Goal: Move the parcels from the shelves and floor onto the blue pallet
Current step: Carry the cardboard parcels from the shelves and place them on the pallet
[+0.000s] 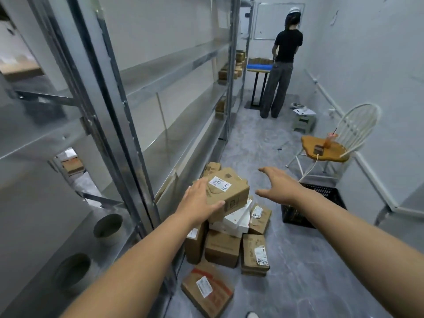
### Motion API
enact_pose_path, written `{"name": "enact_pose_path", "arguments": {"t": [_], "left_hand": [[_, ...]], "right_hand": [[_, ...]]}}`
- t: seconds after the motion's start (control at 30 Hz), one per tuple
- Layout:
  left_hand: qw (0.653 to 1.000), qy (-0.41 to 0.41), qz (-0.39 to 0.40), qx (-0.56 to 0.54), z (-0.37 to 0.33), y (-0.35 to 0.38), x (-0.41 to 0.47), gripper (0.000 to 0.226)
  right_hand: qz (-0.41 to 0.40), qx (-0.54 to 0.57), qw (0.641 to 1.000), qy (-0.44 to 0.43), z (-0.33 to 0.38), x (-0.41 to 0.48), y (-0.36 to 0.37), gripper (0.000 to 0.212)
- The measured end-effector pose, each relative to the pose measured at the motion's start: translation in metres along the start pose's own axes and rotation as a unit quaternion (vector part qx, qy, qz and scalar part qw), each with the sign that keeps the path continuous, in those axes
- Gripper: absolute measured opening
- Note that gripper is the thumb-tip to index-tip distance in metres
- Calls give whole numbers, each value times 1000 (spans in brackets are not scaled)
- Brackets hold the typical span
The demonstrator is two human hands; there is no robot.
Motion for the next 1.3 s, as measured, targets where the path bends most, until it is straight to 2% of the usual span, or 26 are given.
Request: {"name": "enact_pose_path", "arguments": {"t": [0.23, 0.47, 0.63, 0.73, 0.83, 0.9, 0.97, 1.07, 1.2, 1.3], "left_hand": [[995, -88, -1, -36, 35, 75, 109, 84], [968, -242, -1, -67, 93, 178, 219, 74], [934, -343, -25, -99, 166, 268, 269, 72], [918, -380, -51, -98, 218, 312, 278, 68], [902, -414, -76, -93, 266, 340, 281, 71], [895, -426, -87, -103, 290, 355, 281, 68], [881, -441, -112, -129, 308, 367, 278, 57], [834, -493, -157, -190, 320, 383, 265, 46], [773, -552, -198, -241, 325, 395, 244, 42], [746, -565, -216, -278, 321, 395, 239, 44]], "right_hand": [[46, 46, 998, -7, -50, 152, 60, 79], [134, 95, 986, 23, -119, 311, 159, 75], [171, 125, 974, 81, -184, 392, 262, 74], [200, 128, 966, 107, -219, 419, 335, 78], [193, 158, 959, 133, -245, 433, 396, 79], [209, 193, 945, 164, -258, 432, 428, 77], [234, 243, 918, 209, -267, 428, 454, 66], [255, 338, 858, 291, -274, 422, 477, 60], [306, 391, 818, 292, -273, 421, 491, 63], [330, 407, 802, 286, -265, 422, 486, 64]]}}
Point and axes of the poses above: each hand's wrist, its own x-axis towards the middle knuckle, its own y-axis out of the palm, z = x × y, the point moved 4 cm from there along x, towards the middle knuckle, and after that the axes turned 10 degrees about -z, right-handed, at the moved point
